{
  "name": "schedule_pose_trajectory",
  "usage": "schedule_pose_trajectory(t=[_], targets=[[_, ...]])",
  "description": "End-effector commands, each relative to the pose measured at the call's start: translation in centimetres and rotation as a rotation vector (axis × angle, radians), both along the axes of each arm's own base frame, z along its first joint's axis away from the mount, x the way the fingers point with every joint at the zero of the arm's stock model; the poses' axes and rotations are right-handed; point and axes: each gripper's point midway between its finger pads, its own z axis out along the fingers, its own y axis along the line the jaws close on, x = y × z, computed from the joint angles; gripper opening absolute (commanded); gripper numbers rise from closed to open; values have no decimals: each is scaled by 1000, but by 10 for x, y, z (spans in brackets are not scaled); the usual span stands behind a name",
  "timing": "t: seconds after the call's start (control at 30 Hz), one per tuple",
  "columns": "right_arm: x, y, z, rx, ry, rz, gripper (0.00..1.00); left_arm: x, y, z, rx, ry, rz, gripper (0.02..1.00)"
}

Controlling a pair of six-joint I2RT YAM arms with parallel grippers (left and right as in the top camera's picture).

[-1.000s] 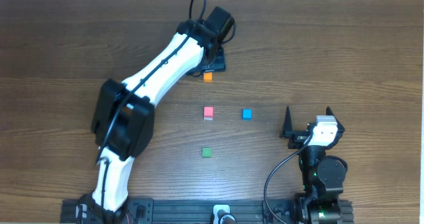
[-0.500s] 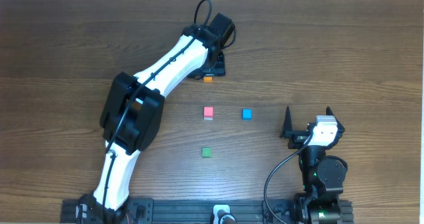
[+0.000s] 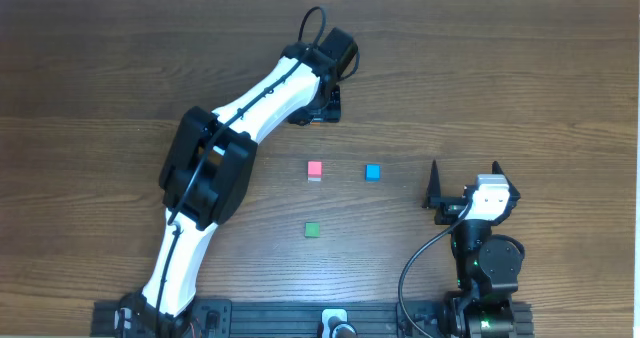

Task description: Stack Cubes

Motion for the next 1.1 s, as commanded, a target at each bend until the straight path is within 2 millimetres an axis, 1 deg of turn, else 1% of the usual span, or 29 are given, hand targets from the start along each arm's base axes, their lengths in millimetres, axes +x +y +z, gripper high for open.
schedule_pose_trajectory(t=[0.03, 0.2, 0.3, 0.5, 0.63, 0.73, 0.87, 0.97, 1.03, 1.1], targets=[[0, 3, -2, -4, 1, 14, 991, -1, -3, -6, -1, 12, -15, 487], [0, 3, -2, -4, 1, 14, 991, -2, -2, -7, 1, 17, -15, 347], [0, 3, -2, -4, 1, 14, 993, -2, -2, -7, 2, 16, -15, 286], [0, 3, -2, -4, 1, 14, 993, -2, -2, -7, 1, 16, -15, 226], [0, 3, -2, -4, 1, 14, 993, -1, -3, 0, -8, 9, -15, 198], [0, 3, -2, -4, 1, 14, 993, -2, -5, 19, -28, -12, -10, 183], [0, 3, -2, -4, 1, 14, 989, -8, -4, 60, -57, -49, 3, 156], [0, 3, -2, -4, 1, 14, 993, -23, -4, 93, -75, -63, 5, 132], [0, 3, -2, -4, 1, 14, 991, -36, -4, 114, -86, -73, 1, 121], [0, 3, -2, -4, 1, 14, 991, -49, -7, 128, -97, -92, -12, 119]])
